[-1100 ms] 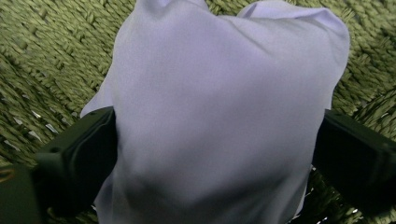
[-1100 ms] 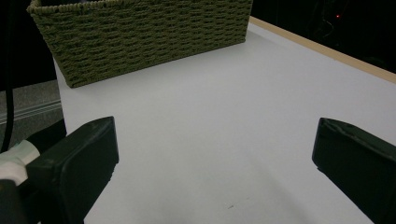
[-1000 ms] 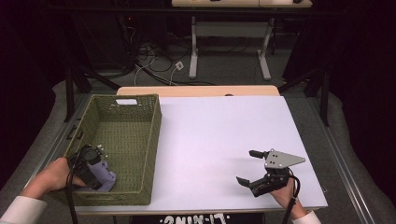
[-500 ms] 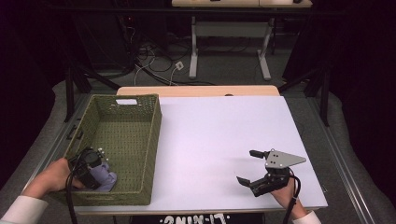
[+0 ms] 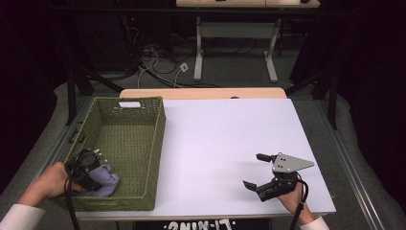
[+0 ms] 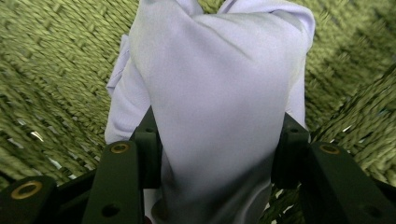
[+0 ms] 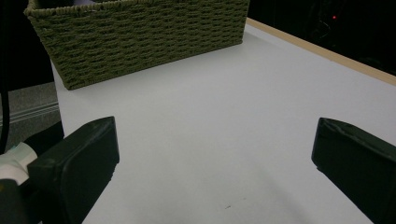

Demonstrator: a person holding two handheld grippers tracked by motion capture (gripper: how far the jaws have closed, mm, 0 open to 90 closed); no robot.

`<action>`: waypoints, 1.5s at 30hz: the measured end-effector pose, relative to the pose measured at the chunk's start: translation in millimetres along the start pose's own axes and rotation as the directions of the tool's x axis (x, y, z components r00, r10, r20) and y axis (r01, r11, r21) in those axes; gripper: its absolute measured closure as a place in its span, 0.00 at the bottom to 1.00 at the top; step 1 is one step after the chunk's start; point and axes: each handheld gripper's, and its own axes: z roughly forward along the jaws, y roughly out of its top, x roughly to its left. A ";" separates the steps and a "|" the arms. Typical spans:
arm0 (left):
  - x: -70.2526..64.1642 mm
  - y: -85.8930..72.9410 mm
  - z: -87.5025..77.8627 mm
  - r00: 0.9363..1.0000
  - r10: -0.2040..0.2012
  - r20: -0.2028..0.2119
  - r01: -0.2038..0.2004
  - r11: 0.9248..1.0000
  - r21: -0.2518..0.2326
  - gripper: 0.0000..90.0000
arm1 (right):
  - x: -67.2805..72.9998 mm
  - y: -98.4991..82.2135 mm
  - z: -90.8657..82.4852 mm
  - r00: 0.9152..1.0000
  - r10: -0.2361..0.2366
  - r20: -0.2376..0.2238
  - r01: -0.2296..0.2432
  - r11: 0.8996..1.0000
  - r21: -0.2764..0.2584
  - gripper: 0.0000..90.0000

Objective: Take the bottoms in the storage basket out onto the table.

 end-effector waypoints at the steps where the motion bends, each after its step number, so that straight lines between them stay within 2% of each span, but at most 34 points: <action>1: 0.3 0.0 -1.2 1.000 -0.004 -0.002 0.004 1.000 -0.007 0.56 | -0.2 -0.1 0.0 1.000 0.001 -0.001 -0.001 1.000 -0.001 0.01; 7: -0.2 0.4 -7.7 1.000 -0.012 -0.017 0.011 0.999 -0.049 0.55 | -0.3 0.0 -0.3 1.000 0.000 0.001 0.000 1.000 0.000 0.01; 22: -3.0 3.0 -20.9 0.997 -0.031 -0.067 0.021 0.989 -0.145 0.55 | -0.9 -0.4 -0.8 1.000 0.000 0.007 0.001 1.000 -0.005 0.01; 25: -2.5 3.4 -22.9 0.997 -0.041 -0.064 0.029 0.985 -0.170 0.55 | -1.1 -0.5 -0.9 1.000 0.003 0.006 -0.003 1.000 -0.008 0.01; 34: -3.3 8.1 -28.2 0.994 -0.051 -0.094 0.030 0.977 -0.213 0.55 | -1.4 -0.6 -0.9 1.000 0.001 0.004 -0.001 1.000 -0.009 0.01; 40: -2.1 10.2 -30.1 0.993 -0.066 -0.101 0.039 0.966 -0.257 0.55 | -1.0 -0.4 -1.6 1.000 0.001 0.002 -0.001 1.000 -0.015 0.01; 45: -1.6 12.7 -30.3 0.992 -0.063 -0.111 0.031 0.961 -0.275 0.55 | -1.4 -0.8 -0.8 1.000 -0.001 0.000 0.001 1.000 -0.010 0.01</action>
